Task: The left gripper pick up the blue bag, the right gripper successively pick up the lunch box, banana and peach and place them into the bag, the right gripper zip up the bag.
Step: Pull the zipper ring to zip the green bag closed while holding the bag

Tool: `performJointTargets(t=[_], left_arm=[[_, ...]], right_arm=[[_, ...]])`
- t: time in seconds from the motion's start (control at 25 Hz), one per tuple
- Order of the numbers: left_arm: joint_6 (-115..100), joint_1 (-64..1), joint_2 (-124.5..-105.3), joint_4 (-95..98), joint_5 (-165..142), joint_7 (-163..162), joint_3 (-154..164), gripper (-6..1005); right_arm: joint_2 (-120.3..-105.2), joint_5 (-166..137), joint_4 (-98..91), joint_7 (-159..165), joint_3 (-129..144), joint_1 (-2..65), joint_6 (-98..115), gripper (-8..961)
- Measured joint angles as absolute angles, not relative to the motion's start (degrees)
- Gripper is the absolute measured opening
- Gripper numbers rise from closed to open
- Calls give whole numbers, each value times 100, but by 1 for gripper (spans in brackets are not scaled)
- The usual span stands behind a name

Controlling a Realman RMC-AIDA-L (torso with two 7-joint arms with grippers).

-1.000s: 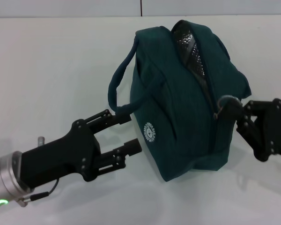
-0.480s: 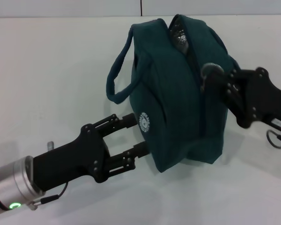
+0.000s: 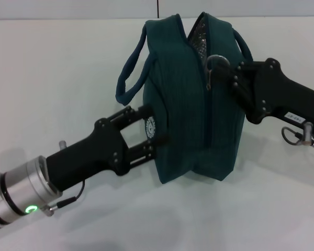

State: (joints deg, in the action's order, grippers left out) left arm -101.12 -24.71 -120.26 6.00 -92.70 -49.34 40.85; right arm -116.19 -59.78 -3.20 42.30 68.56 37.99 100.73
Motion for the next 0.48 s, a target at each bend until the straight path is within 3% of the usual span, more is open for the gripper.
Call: performJointTargets(t=[0.48], left_arm=[[-9709, -2817, -12039, 343, -9015, -4840, 4103, 583]], right_arm=[[-11619, -5903, -316, 4245, 6855, 3910, 9941, 16]])
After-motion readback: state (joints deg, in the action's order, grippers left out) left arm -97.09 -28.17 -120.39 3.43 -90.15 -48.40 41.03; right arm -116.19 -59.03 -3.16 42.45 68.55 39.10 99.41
